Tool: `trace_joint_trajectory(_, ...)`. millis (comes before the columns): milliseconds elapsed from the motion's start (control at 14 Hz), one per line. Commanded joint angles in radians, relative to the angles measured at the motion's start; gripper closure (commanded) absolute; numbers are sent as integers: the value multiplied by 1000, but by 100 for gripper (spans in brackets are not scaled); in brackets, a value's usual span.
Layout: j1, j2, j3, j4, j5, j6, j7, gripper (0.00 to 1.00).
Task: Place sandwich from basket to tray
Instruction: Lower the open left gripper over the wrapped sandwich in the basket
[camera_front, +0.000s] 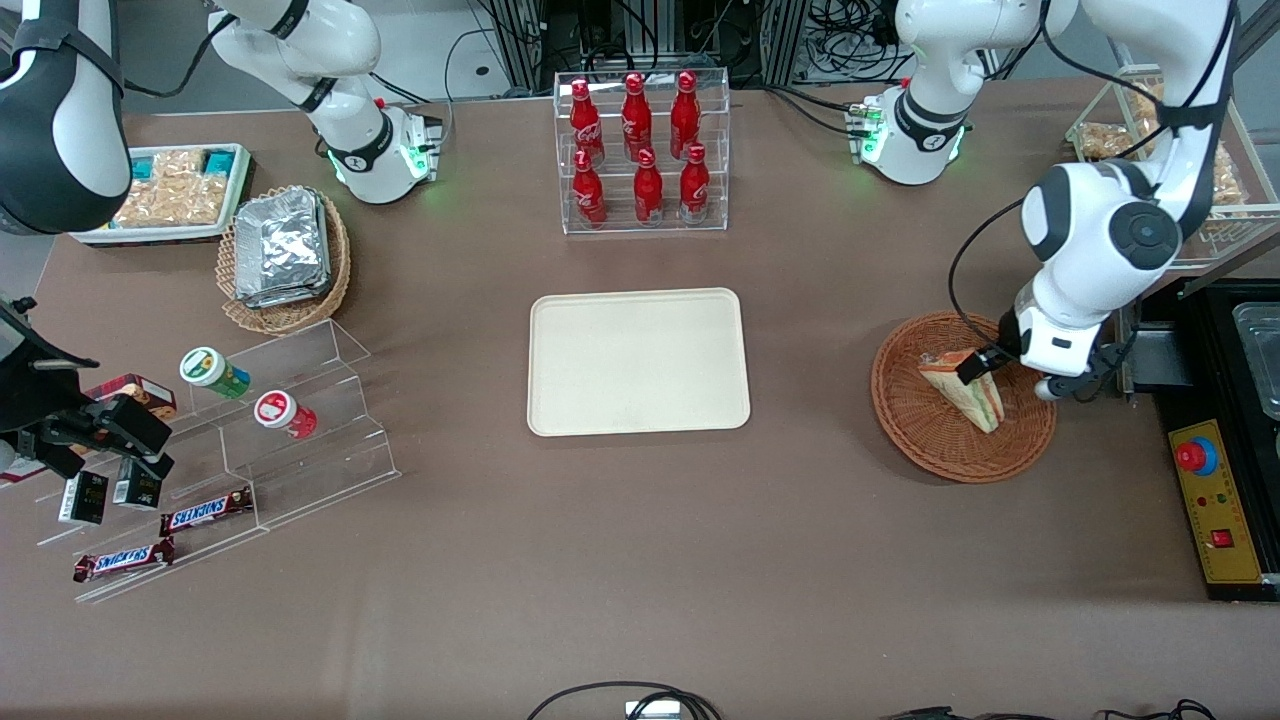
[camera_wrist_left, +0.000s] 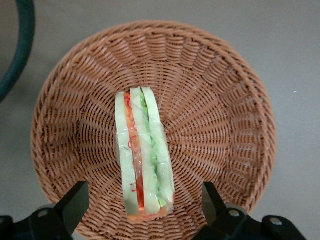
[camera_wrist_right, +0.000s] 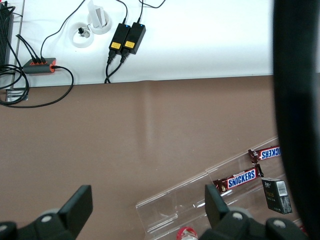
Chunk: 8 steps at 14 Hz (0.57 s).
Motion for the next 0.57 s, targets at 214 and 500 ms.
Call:
trace_joint_trajectory(214,-1,76,0,-50,17,142,-32,0)
trace_joint_trajectory(500,-1,102,0,-50,17,165,-32,0)
